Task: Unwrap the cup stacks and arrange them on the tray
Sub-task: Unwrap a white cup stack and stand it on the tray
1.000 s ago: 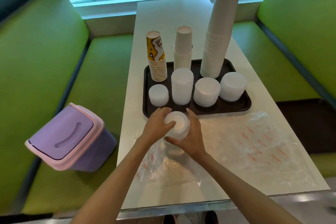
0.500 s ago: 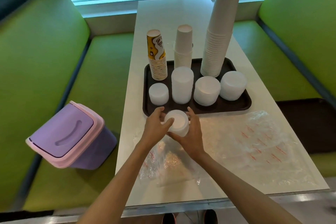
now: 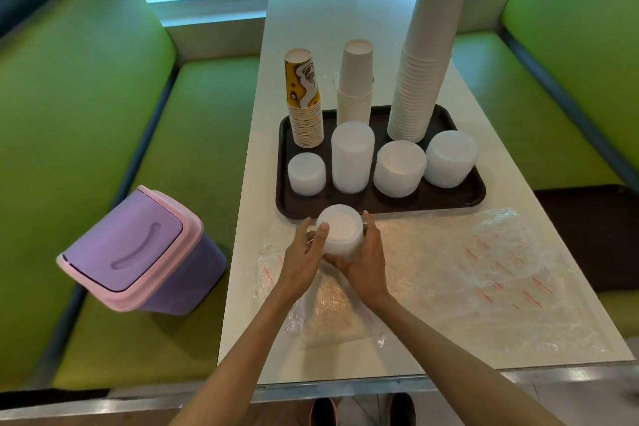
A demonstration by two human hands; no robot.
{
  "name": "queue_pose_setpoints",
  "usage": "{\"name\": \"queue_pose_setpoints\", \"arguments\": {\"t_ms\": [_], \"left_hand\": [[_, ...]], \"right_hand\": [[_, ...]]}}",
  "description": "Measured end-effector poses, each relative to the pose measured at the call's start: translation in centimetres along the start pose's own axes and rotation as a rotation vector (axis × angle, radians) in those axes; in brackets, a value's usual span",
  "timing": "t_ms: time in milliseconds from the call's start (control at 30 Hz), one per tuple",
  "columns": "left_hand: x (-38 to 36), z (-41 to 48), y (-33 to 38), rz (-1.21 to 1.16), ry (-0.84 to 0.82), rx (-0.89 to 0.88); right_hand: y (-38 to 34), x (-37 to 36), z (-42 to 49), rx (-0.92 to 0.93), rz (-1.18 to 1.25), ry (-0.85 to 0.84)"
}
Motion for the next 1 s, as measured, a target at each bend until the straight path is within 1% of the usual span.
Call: {"name": "queue_pose_setpoints", "arguments": {"t_ms": [167, 300, 433, 467, 533, 600, 667, 733, 800, 900, 1000], "left_hand": [[0.5, 0.6, 0.3, 0.057, -0.025, 0.026], [0.4, 1.0, 1.1, 0.144, -0.046, 0.023], [0.2, 1.4, 1.3, 0.234, -0.106, 0.044], [0.3, 1.6, 1.6, 0.255, -0.101, 0.035], [0.8, 2.1, 2.5, 0.319, -0.033, -0.018], [1.4, 2.3, 4.3, 0.369, 0.057, -0.112], [1.2, 2.3, 6.2, 0.418, 0.081, -0.215], [0.4, 2.3, 7.6, 0.529, 0.044, -0.277], [-0.4, 2.5, 8.4, 0.672, -0.006, -0.297], [-1.3, 3.3, 8.5, 0.843, -0.073, -0.281], [-1.7, 3.7, 8.4, 0.910, -0.089, -0.264]], "right_hand": [[-0.3, 0.4, 0.6, 0.028, -0.062, -0.047], [-1.1, 0.5, 0.8, 0.069, -0.091, -0.037], [-1.0, 0.6, 1.0, 0.067, -0.097, -0.030], [-0.9, 0.6, 1.1, 0.063, -0.096, -0.034], [-0.7, 0.6, 1.2, 0.052, -0.091, -0.042], [-0.4, 0.4, 1.2, 0.034, -0.082, -0.045], [-0.4, 0.3, 1.2, 0.021, -0.084, -0.044], [-0.3, 0.2, 1.2, 0.011, -0.090, -0.045], [-0.4, 0.2, 1.2, 0.007, -0.079, -0.048], [-0.7, 0.2, 1.2, 0.029, -0.052, -0.038], [-0.8, 0.1, 1.3, 0.034, -0.060, -0.035]]}}
Point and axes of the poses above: each hand's wrist, its own z-axis towards the middle knuckle, its own x-axis out of the back of the hand, y = z × x, the point moved 7 cm from there along z, towards the middle knuckle, and after that the axes turned 12 degrees about x, right-handed, at the moved point
